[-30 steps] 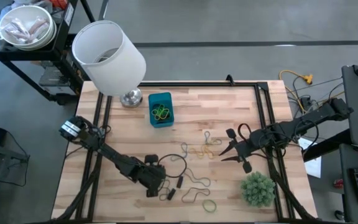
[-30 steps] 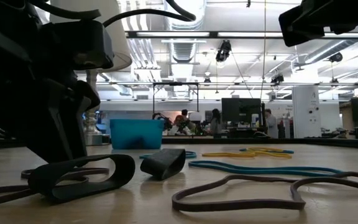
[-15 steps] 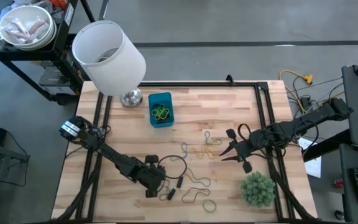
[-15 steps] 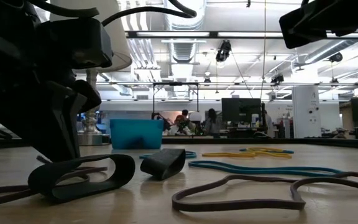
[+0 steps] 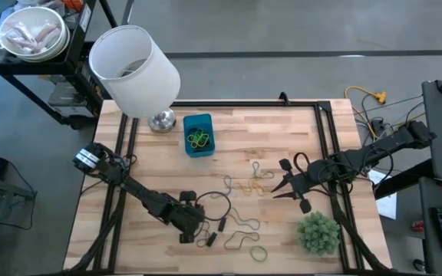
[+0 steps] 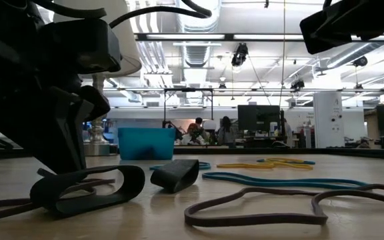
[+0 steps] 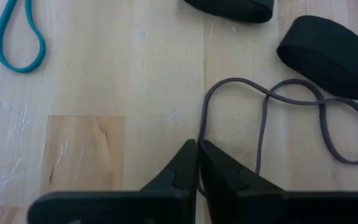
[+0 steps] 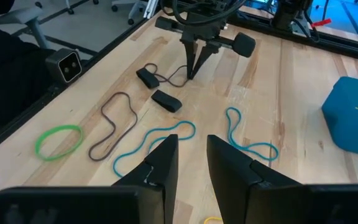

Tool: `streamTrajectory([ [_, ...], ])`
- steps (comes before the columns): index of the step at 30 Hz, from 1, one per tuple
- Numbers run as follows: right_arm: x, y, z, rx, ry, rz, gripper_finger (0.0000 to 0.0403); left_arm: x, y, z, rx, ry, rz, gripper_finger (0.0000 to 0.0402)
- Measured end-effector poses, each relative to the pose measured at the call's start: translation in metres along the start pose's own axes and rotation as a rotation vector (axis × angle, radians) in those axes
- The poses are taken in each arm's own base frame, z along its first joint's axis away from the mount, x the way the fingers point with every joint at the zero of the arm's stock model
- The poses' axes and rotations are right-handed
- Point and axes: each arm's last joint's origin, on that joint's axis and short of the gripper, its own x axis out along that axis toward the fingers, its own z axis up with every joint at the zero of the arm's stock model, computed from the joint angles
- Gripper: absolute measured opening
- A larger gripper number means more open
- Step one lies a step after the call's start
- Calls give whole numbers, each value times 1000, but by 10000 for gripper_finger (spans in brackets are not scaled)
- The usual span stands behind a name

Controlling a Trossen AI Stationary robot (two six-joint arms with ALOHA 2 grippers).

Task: Pick and place rubber bands into bin
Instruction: Put the left purple rubber band into the blue bin

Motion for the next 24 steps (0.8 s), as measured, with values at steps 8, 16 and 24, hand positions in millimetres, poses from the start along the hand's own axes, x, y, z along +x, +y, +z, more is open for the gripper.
streamTrajectory([
  [8, 0, 0, -1, 0, 3, 0, 73, -1, -3, 1, 111, -22, 39, 0],
  [16, 0, 0, -1, 0, 4, 0, 75, -5, -8, 9, 183, -84, 98, 0],
  [24, 0, 0, -2, 0, 6, 0, 69, -6, -7, 9, 206, -121, 176, 0],
])
